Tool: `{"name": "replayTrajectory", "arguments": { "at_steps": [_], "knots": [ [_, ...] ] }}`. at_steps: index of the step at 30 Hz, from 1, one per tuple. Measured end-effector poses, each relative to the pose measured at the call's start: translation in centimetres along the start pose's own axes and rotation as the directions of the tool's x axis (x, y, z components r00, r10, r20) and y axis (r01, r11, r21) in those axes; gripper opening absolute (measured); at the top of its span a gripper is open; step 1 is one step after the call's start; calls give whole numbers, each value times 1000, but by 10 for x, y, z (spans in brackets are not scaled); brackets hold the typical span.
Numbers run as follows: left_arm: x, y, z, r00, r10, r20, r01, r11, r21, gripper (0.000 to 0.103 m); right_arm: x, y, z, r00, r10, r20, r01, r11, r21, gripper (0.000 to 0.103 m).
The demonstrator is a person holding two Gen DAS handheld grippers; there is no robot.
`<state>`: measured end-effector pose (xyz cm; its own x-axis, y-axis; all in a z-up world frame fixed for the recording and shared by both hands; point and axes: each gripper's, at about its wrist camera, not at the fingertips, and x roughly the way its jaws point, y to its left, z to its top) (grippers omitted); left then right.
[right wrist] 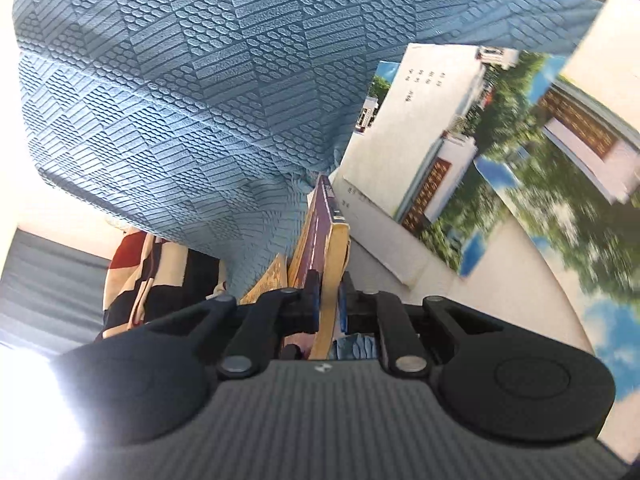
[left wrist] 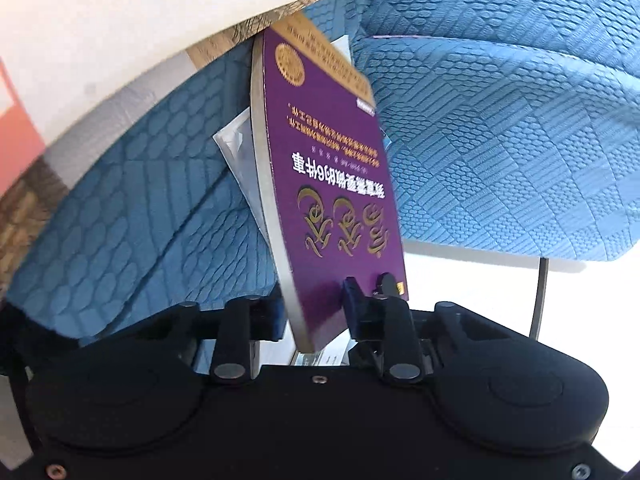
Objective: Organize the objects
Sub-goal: 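Lift the purple book up off the papers with both grippers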
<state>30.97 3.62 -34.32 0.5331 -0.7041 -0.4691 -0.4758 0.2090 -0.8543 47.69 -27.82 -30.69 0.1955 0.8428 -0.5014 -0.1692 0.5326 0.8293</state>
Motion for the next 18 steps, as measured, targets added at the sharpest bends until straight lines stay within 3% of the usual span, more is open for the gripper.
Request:
{"name": "replayTrajectory", "arguments": {
  "at_steps": [4,11,14,18],
  "knots": [
    [-15,-6,-3,999,32,9,-32,998,49,17,-2,-6,-11,1000,-7,-9,7,1000,22,19],
    [-38,-4,-18,994,105,31,-108,987,119,14,12,-22,-19,997,-7,-71,11,998,54,38],
    [-47,2,-19,992,121,24,-123,984,129,13,21,-29,-18,995,7,-96,2,996,95,38],
    [-54,5,-20,990,138,34,-142,979,147,12,33,-23,-18,991,11,-134,-4,999,54,38]
  ]
}}
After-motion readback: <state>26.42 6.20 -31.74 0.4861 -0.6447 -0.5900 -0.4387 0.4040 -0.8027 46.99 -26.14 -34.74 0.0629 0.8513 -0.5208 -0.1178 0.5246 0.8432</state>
